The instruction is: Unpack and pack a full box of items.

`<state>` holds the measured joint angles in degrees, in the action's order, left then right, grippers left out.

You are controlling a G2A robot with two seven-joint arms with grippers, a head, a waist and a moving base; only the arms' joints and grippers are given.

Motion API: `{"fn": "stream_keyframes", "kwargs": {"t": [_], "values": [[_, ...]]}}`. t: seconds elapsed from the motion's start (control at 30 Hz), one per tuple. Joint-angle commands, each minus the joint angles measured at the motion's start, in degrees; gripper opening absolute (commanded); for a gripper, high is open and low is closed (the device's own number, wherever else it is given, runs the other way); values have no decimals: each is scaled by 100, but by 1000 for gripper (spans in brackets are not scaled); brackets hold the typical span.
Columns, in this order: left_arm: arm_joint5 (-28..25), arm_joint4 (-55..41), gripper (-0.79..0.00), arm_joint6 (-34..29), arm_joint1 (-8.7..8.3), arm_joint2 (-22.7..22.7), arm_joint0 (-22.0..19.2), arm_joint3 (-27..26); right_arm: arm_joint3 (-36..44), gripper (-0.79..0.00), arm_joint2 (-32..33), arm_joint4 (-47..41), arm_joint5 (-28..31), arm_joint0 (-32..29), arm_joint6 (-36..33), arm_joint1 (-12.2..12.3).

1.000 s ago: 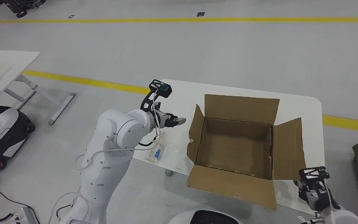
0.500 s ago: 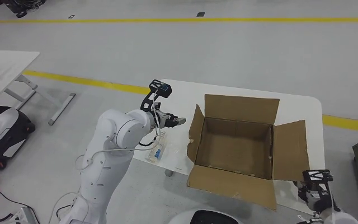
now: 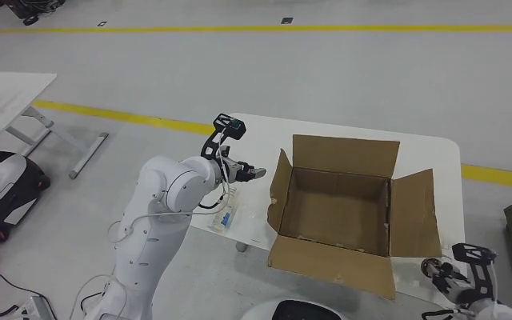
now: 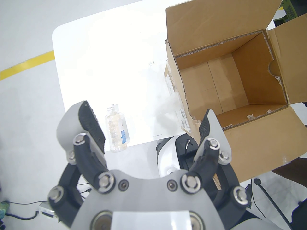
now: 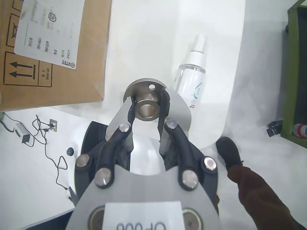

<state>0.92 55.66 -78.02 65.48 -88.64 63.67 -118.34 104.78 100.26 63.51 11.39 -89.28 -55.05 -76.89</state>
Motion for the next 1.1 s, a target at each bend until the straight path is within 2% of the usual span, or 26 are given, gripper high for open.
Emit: {"fn": "stream_keyframes", "kwargs": {"t": [0.0, 0.37, 0.97, 1.07], "values": [[0, 0, 0, 0, 0, 0, 0, 0, -73, -785, -163, 126, -251, 95, -107, -3], [0, 0, 0, 0, 0, 0, 0, 0, -533, -785, -768, 453, -1108, 653, -653, -1], [0, 0, 0, 0, 0, 0, 0, 0, -1031, -785, -1315, 832, -1299, 1202, -1013, 41], [0, 0, 0, 0, 0, 0, 0, 0, -1134, -683, -1336, 856, -1277, 1271, -1028, 53]]}}
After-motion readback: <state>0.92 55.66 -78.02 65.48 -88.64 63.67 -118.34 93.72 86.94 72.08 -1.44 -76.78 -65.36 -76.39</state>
